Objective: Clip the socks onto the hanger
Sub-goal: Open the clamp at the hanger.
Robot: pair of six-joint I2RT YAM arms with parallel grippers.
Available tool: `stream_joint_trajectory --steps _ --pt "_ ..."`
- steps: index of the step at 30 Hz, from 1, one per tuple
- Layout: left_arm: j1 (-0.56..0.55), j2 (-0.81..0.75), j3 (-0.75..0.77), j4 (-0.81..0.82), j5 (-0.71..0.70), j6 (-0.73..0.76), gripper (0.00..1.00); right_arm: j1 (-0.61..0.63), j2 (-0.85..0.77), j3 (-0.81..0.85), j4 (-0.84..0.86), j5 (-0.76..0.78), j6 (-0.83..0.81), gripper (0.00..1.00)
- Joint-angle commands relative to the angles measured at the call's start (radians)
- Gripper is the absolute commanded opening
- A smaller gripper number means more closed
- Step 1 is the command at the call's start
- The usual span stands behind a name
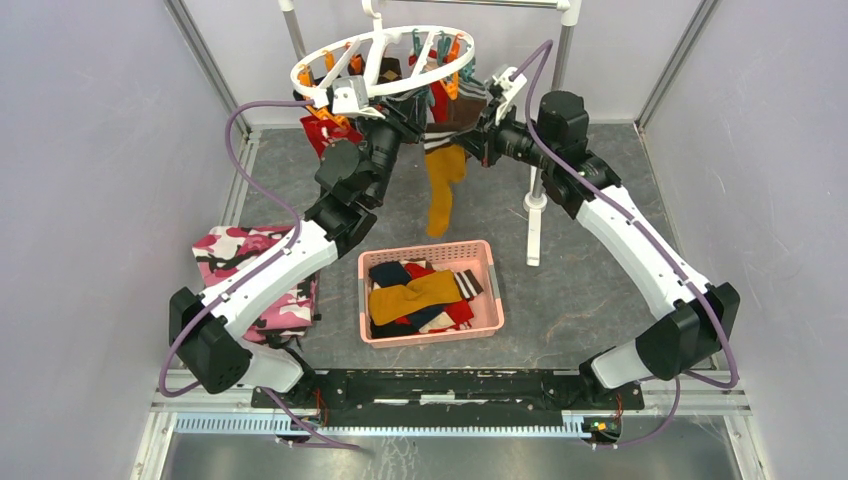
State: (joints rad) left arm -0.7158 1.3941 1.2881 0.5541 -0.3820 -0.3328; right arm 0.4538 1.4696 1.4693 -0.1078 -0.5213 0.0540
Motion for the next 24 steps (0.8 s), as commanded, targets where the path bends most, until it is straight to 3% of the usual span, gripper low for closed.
stream_joint_trajectory --steps 1,15,24 --pt "-0.002 -0.042 -0.008 0.022 -0.005 -0.017 0.02 0.005 0.001 0.092 0.024 0.071 0.036 0.00" --pt "-0.002 -0.049 -0.003 0.011 -0.005 -0.066 0.02 0.062 -0.022 0.059 -0.018 0.324 -0.033 0.00" --pt "-0.002 -0.064 -0.017 -0.003 -0.012 -0.116 0.02 0.108 -0.010 0.101 -0.029 0.368 -0.045 0.00"
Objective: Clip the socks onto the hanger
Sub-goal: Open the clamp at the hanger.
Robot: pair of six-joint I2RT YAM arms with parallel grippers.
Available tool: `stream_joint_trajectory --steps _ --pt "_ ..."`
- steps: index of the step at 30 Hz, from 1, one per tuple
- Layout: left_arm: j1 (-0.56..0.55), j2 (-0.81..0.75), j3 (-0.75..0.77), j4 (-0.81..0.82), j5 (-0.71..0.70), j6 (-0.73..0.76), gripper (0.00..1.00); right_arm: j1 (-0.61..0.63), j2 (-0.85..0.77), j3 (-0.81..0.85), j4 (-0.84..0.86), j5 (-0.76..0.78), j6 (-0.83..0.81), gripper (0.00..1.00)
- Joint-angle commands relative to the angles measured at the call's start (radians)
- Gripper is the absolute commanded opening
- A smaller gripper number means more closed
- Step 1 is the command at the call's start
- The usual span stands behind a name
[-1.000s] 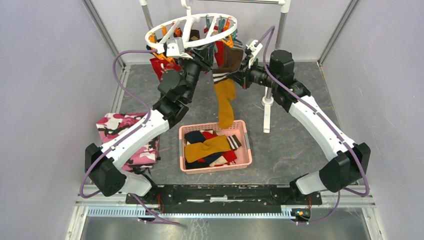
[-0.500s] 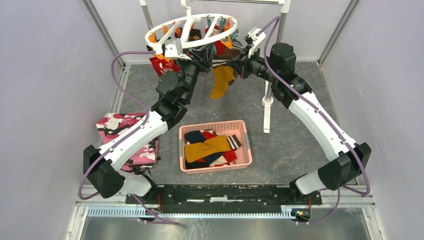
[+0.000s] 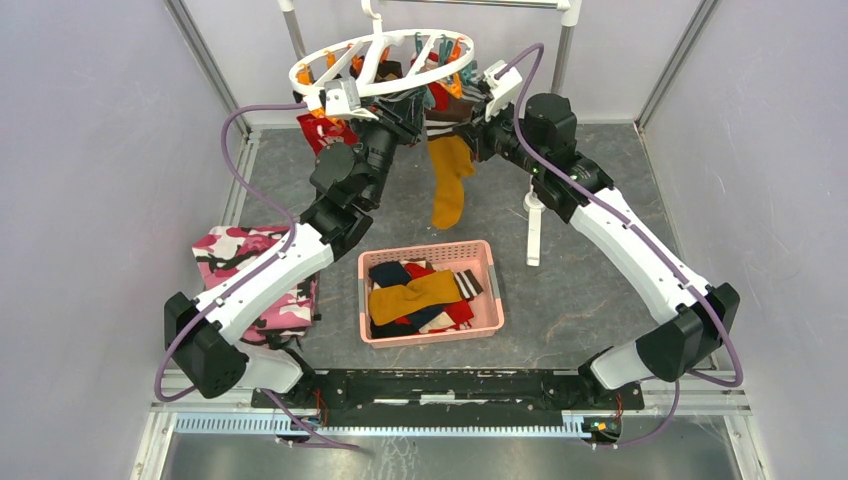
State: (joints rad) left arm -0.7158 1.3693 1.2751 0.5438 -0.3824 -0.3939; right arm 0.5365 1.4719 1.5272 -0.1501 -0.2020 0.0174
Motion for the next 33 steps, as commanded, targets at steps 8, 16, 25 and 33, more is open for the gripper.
stream_joint_trajectory --steps 8,16,25,33 --pt "-0.002 -0.048 -0.013 0.002 -0.016 -0.056 0.02 0.030 -0.001 0.084 0.018 0.066 -0.008 0.00" --pt "-0.002 -0.049 -0.020 0.004 -0.021 -0.068 0.02 0.035 0.005 0.096 0.018 0.054 -0.001 0.00" --pt "-0.002 -0.047 -0.017 0.005 -0.033 -0.077 0.02 0.048 -0.003 0.065 0.010 0.045 -0.009 0.00" --pt "-0.002 -0.051 -0.019 0.008 -0.043 -0.082 0.02 0.055 -0.009 0.034 0.006 0.046 -0.009 0.00"
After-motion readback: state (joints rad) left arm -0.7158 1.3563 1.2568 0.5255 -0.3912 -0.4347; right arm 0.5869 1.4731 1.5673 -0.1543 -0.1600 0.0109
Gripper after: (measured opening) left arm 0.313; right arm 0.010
